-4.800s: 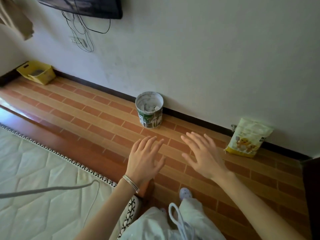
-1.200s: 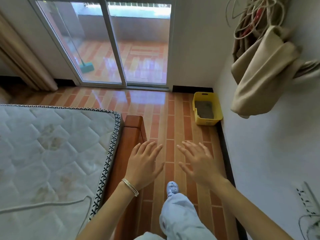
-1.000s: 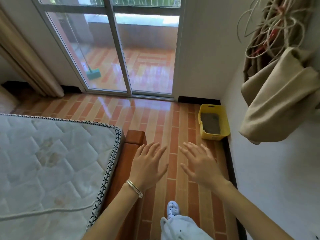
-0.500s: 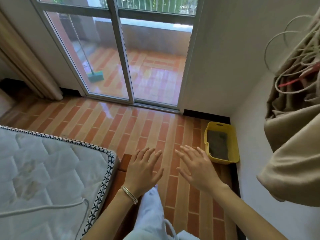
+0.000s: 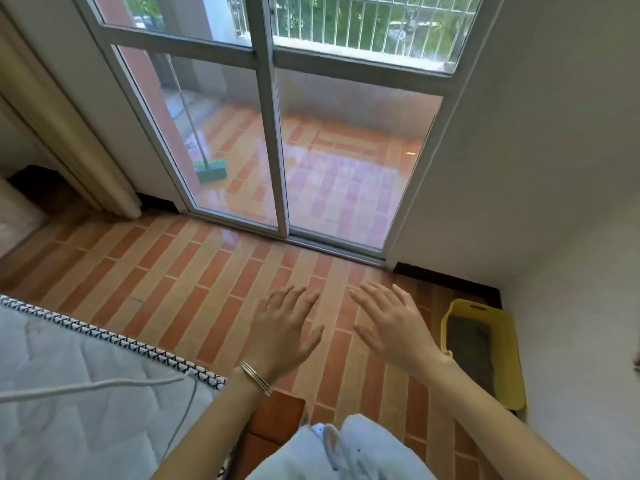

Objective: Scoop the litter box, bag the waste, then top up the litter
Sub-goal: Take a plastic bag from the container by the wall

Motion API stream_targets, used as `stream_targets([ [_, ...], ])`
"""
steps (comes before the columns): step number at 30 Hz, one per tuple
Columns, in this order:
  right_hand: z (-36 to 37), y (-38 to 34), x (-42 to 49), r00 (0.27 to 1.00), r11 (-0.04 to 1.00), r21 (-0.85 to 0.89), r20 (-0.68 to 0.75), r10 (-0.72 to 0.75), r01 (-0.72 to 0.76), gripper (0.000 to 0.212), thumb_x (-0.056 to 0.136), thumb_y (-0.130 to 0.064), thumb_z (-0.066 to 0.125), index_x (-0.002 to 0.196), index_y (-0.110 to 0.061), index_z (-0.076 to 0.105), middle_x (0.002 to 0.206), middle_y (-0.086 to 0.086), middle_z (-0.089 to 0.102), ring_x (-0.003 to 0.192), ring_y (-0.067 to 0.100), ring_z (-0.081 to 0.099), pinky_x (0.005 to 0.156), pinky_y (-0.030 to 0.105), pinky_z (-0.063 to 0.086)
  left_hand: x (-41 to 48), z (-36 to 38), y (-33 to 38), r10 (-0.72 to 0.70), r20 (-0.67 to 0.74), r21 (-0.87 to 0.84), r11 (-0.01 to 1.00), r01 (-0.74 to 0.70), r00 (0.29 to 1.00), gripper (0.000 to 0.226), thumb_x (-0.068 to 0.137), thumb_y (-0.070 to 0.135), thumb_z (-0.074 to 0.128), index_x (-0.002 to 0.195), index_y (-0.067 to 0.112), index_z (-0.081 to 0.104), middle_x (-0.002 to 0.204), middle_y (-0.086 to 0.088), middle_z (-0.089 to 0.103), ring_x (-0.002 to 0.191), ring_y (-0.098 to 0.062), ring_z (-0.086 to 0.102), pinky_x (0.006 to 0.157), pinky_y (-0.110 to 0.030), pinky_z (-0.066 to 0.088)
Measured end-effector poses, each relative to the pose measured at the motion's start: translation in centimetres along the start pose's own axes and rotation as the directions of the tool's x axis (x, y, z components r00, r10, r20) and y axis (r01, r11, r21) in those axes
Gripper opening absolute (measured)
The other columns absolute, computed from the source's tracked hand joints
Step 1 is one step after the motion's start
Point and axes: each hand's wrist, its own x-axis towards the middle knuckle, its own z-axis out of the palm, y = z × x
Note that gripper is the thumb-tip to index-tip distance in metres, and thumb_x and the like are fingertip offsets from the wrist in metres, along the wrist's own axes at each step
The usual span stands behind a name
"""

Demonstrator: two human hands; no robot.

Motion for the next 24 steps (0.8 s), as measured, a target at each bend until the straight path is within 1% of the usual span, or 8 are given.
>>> stream_targets([
  [2, 0.4, 0.2, 3.0, 0.999, 0.999, 0.008, 0.014, -0.035, 0.035, 0.054, 0.089, -0.053, 0.033, 0.135, -0.027, 0.041, 0.138, -0.002, 0.048, 0.128, 0.019, 0.044, 0.107, 0.046, 0.033, 1.1, 0.3, -1.7, -0.035, -0.002, 0.008, 0.999, 0.035, 0.999, 0.056, 0.082, 0.054, 0.043, 0.128, 0.024, 0.052, 0.124, -0.001, 0.059, 0.115, -0.023, 0.054, 0.096, -0.043, 0.044],
  [5, 1.5, 0.4, 8.0, 0.991, 0.991, 0.017, 0.028, -0.130, 0.130, 0.051, 0.087, -0.050, 0.038, 0.130, -0.025, 0.047, 0.132, 0.000, 0.054, 0.121, 0.021, 0.051, 0.100, 0.045, 0.038, 3.0, 0.8, -4.3, -0.134, 0.018, 0.016, 0.991, 0.133, 0.991, 0.056, 0.082, 0.054, 0.043, 0.130, 0.026, 0.049, 0.127, 0.001, 0.056, 0.119, -0.021, 0.050, 0.098, -0.041, 0.041],
  [8, 3.0, 0.7, 13.1, 0.968, 0.972, 0.016, 0.084, -0.237, 0.236, 0.052, 0.089, -0.053, 0.034, 0.133, -0.027, 0.042, 0.132, -0.001, 0.054, 0.123, 0.021, 0.049, 0.099, 0.046, 0.041, 4.5, 1.5, -6.8, -0.243, 0.001, 0.023, 0.970, 0.243, 0.970, 0.055, 0.082, 0.053, 0.042, 0.127, 0.025, 0.052, 0.124, 0.001, 0.058, 0.117, -0.021, 0.053, 0.096, -0.041, 0.042],
  [10, 3.7, 0.9, 16.7, 0.947, 0.953, 0.023, 0.108, -0.301, 0.301, 0.053, 0.089, -0.054, 0.032, 0.133, -0.027, 0.042, 0.133, -0.002, 0.053, 0.123, 0.020, 0.048, 0.099, 0.045, 0.042, 5.8, 2.0, -8.5, -0.300, -0.009, 0.031, 0.953, 0.301, 0.954, 0.055, 0.082, 0.053, 0.041, 0.127, 0.025, 0.053, 0.124, 0.001, 0.059, 0.115, -0.021, 0.054, 0.096, -0.041, 0.043],
  [12, 4.0, 1.3, 21.3, 0.921, 0.927, 0.020, 0.109, -0.375, 0.375, 0.051, 0.088, -0.053, 0.035, 0.131, -0.027, 0.046, 0.130, -0.002, 0.055, 0.121, 0.020, 0.050, 0.098, 0.042, 0.043, 8.2, 2.2, -10.6, -0.378, -0.029, 0.036, 0.925, 0.379, 0.925, 0.055, 0.080, 0.052, 0.041, 0.126, 0.025, 0.054, 0.123, 0.000, 0.060, 0.114, -0.023, 0.055, 0.096, -0.041, 0.042],
  [15, 3.0, 1.7, 28.9, 0.874, 0.879, 0.041, 0.097, -0.476, 0.475, 0.050, 0.087, -0.052, 0.037, 0.130, -0.027, 0.045, 0.129, -0.001, 0.056, 0.120, 0.020, 0.052, 0.099, 0.042, 0.041, 12.6, 1.3, -13.5, -0.492, -0.058, 0.026, 0.869, 0.494, 0.869, 0.054, 0.079, 0.051, 0.041, 0.124, 0.025, 0.057, 0.122, 0.000, 0.061, 0.113, -0.022, 0.056, 0.096, -0.042, 0.043],
  [18, 1.7, 1.2, 35.4, 0.823, 0.830, 0.034, 0.112, -0.556, 0.556, 0.052, 0.088, -0.053, 0.034, 0.132, -0.027, 0.044, 0.133, -0.001, 0.053, 0.123, 0.020, 0.049, 0.099, 0.047, 0.042, 16.3, 0.2, -16.1, -0.551, -0.087, 0.025, 0.832, 0.555, 0.830, 0.054, 0.081, 0.051, 0.040, 0.126, 0.025, 0.055, 0.122, -0.001, 0.061, 0.113, -0.023, 0.056, 0.097, -0.044, 0.044],
  [24, 1.3, -0.9, 45.1, 0.710, 0.721, 0.060, 0.136, -0.691, 0.690, 0.056, 0.091, -0.055, 0.026, 0.137, -0.027, 0.039, 0.139, -0.001, 0.048, 0.129, 0.020, 0.043, 0.105, 0.048, 0.035, 20.1, -0.8, -20.8, -0.677, -0.117, 0.057, 0.725, 0.686, 0.726, 0.055, 0.082, 0.053, 0.042, 0.128, 0.025, 0.053, 0.126, 0.000, 0.058, 0.119, -0.021, 0.052, 0.100, -0.044, 0.040],
])
